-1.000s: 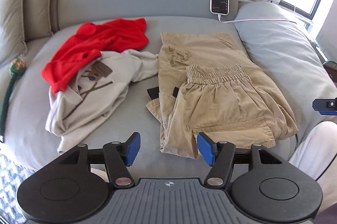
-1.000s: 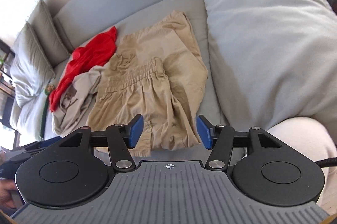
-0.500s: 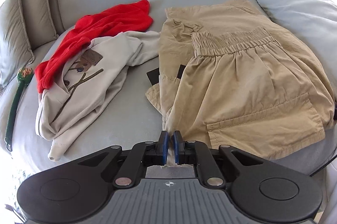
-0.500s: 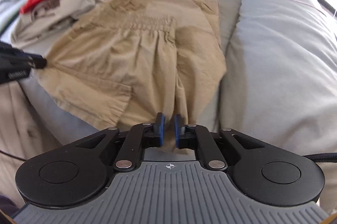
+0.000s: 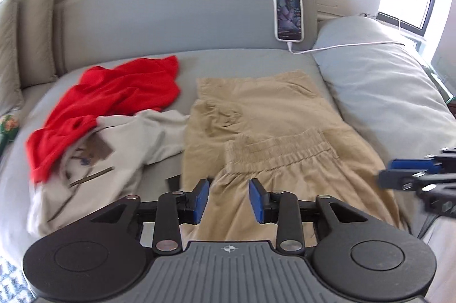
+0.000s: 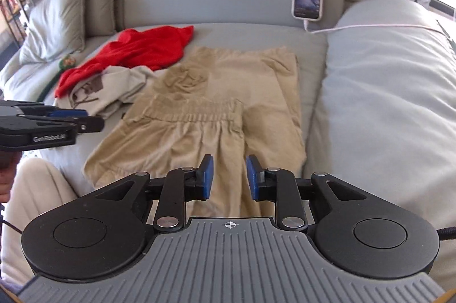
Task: Fold clothes
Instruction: 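Move both grippers to the gathered waistband edge of the folded pants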
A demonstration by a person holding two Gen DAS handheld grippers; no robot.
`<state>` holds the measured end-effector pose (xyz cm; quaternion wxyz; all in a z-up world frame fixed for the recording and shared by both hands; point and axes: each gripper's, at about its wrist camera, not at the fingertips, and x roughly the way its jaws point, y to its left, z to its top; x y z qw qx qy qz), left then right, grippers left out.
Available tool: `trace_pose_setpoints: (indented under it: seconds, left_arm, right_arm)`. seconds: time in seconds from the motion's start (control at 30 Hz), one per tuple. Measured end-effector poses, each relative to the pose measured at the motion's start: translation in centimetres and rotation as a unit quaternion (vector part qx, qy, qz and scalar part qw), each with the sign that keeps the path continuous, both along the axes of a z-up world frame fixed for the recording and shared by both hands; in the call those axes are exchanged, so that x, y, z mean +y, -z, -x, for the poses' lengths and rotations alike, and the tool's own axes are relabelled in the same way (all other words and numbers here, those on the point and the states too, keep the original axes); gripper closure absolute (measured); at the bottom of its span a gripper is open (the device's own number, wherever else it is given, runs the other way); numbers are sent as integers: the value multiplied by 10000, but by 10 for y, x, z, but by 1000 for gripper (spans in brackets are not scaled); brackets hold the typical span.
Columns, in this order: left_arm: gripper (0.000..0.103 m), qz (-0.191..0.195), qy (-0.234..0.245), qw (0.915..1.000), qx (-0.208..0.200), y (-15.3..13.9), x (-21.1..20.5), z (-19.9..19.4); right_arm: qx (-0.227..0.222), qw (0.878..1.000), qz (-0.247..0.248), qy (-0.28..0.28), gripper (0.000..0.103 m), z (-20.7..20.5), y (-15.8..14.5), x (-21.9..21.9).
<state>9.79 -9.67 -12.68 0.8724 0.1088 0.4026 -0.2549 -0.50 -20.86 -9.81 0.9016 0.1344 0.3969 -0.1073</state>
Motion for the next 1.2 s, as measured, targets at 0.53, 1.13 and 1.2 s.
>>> trace_pose_setpoints:
  seconds: [0.53, 1.13, 1.2]
  left_arm:
    - [87, -1068, 297, 9937, 153, 40, -46, -34]
    - [38, -222, 387, 9988, 225, -20, -43, 31]
    - [38, -198, 374, 9988, 265, -12, -49, 27]
  right_arm:
    - [803, 9966, -178, -36, 78, -98, 71, -6]
    - [264, 9930, -621, 966, 18, 39, -45, -63]
    - [222, 9923, -540, 1088, 18, 42, -45, -72]
